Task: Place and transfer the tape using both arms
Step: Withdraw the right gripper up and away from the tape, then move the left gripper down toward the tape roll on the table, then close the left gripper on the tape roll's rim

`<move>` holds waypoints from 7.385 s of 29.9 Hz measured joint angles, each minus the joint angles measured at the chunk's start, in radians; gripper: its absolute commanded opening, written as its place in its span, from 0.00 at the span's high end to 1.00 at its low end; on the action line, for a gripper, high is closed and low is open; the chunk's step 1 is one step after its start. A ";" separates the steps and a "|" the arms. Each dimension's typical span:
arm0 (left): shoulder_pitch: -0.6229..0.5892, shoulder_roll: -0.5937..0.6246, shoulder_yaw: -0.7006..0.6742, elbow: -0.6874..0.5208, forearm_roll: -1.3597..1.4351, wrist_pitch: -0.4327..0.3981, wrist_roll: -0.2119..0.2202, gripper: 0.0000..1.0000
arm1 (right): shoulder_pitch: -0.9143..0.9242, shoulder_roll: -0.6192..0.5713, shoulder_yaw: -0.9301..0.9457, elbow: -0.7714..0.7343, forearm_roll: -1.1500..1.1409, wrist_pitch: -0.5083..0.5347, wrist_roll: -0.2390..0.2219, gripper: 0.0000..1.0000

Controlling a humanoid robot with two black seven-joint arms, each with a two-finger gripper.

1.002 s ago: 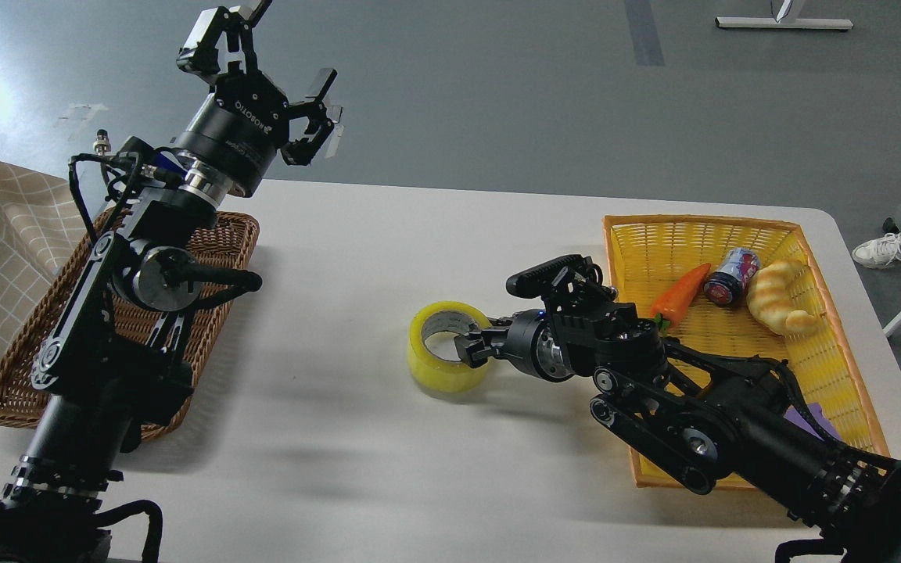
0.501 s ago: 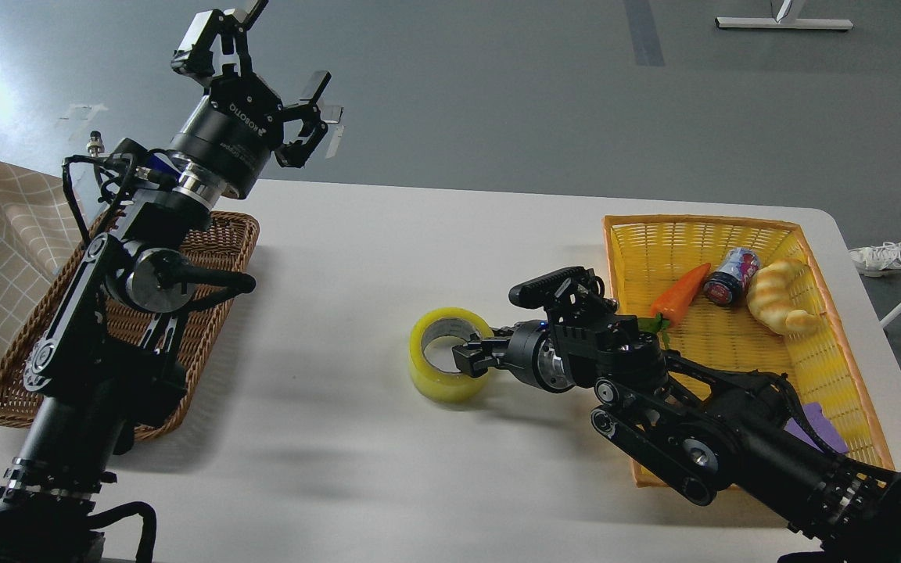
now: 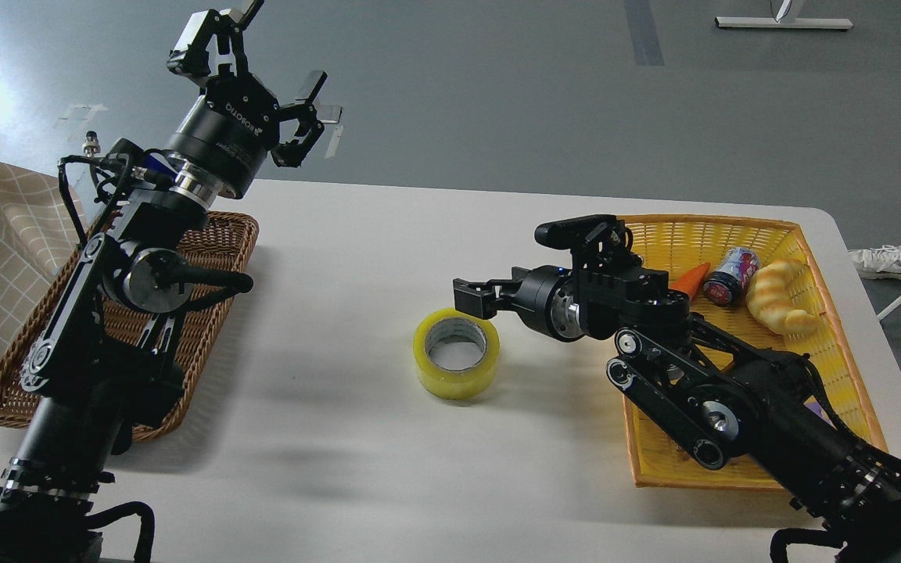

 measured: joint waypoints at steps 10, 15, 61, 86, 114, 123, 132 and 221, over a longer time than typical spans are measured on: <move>0.000 0.007 0.001 0.000 0.000 0.000 0.001 0.02 | -0.086 0.000 0.336 0.234 0.186 0.000 0.008 0.01; 0.001 0.016 0.001 0.000 0.000 -0.031 0.001 0.02 | -0.109 0.000 0.531 0.269 0.506 0.000 0.008 0.01; -0.014 -0.049 0.179 -0.117 0.471 0.090 -0.021 0.02 | -0.124 0.000 0.901 0.325 1.045 0.000 0.010 0.01; 0.041 0.051 0.428 -0.057 1.387 0.190 -0.011 0.02 | -0.121 0.000 0.903 0.318 1.046 0.000 0.010 0.01; 0.045 0.096 0.669 -0.104 1.461 0.209 -0.033 0.02 | -0.106 0.000 0.905 0.308 1.045 0.000 0.010 0.01; 0.019 0.087 0.688 -0.068 1.461 0.086 0.073 0.02 | -0.102 0.000 0.905 0.311 1.046 0.000 0.009 0.01; -0.064 0.151 0.835 -0.026 1.461 0.074 0.103 0.02 | -0.106 0.000 0.905 0.307 1.046 0.000 0.009 0.01; -0.072 0.147 0.892 0.011 1.460 -0.082 0.110 0.90 | -0.223 0.000 0.900 0.298 1.043 0.000 -0.001 0.01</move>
